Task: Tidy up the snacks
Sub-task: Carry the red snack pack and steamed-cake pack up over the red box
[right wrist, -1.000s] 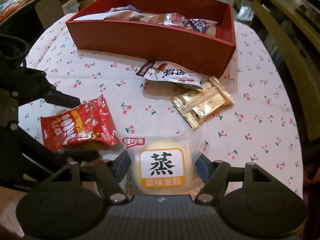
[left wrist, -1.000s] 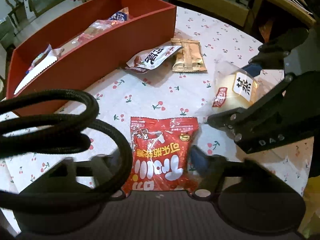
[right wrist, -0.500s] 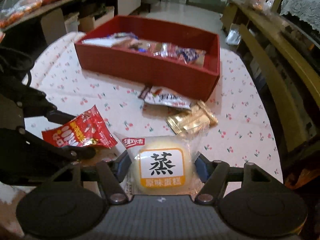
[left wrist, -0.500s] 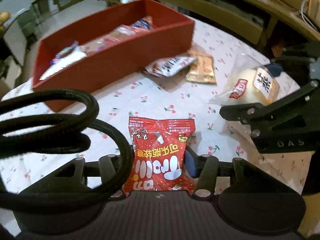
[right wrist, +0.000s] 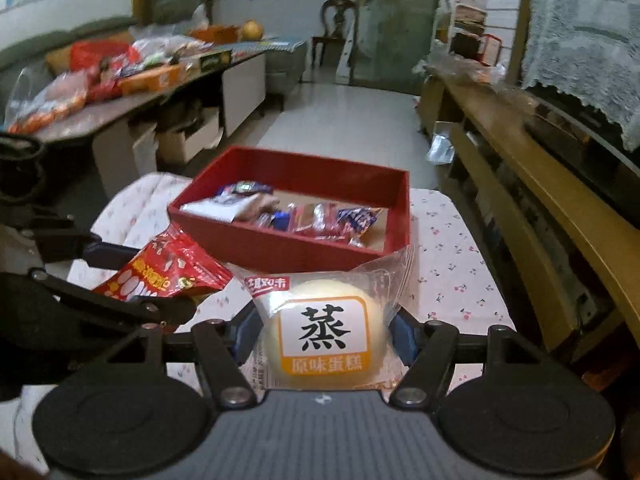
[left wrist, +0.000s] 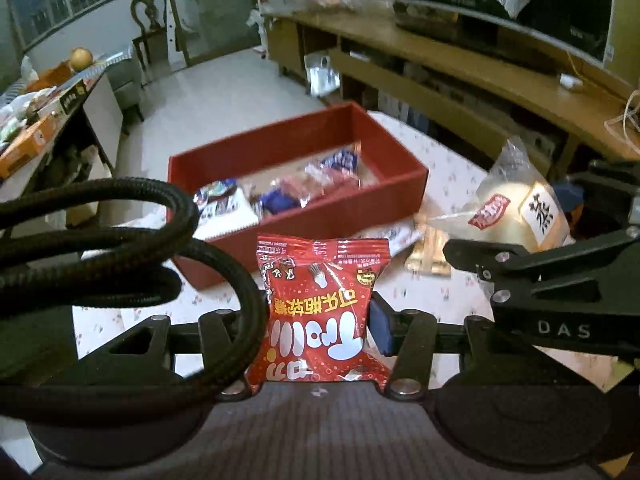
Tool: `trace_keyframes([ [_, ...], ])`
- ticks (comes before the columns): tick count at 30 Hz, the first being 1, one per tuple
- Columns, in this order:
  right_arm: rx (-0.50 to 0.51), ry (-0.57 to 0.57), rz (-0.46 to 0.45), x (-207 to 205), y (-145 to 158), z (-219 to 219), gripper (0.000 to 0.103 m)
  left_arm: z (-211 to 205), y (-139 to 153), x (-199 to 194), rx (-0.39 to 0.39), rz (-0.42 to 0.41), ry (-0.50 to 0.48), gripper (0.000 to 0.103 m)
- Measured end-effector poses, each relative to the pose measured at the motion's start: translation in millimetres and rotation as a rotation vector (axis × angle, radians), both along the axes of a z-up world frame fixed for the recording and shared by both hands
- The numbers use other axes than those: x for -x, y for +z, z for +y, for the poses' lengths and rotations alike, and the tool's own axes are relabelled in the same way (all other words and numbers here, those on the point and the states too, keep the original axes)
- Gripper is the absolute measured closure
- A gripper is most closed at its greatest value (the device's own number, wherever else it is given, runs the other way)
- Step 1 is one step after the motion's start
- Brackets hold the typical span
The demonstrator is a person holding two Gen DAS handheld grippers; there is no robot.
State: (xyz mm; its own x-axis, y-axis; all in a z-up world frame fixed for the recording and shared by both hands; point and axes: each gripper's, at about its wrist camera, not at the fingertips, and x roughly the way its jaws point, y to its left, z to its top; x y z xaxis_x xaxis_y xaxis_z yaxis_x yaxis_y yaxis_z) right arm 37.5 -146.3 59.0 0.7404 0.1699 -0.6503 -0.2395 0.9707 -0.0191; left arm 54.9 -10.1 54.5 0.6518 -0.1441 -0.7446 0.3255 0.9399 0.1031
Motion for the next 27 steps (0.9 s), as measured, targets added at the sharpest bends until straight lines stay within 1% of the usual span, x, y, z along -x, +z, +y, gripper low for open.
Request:
trace_keyframes([
  [4,0.004,-0.028,0.015,-17.7,-2.3,-0.2,0.019,-0.7,-4.5,-18.7,0.011,-0.014,0.020,0.043],
  [9,0.014,-0.052,0.023,-52.1,-6.1,6.5,0.019,8.0,-10.4,-47.1,0.033,-0.021,0.049,0.044],
  [15,0.016,-0.058,0.019,-96.9,-10.1,15.2,0.019,13.6,-10.2,-84.0,-0.001,-0.040,0.087,0.045],
  [18,0.010,-0.068,0.010,-113.1,-8.3,15.7,0.020,15.1,-8.5,-98.5,0.004,-0.044,0.113,0.045],
  [21,0.007,-0.067,0.000,-125.6,-5.4,14.8,0.020,14.8,-5.7,-107.8,0.008,-0.059,0.124,0.045],
  [27,0.018,-0.059,-0.020,-146.6,-1.3,21.9,0.020,15.6,-7.7,-122.3,-0.018,-0.072,0.134,0.046],
])
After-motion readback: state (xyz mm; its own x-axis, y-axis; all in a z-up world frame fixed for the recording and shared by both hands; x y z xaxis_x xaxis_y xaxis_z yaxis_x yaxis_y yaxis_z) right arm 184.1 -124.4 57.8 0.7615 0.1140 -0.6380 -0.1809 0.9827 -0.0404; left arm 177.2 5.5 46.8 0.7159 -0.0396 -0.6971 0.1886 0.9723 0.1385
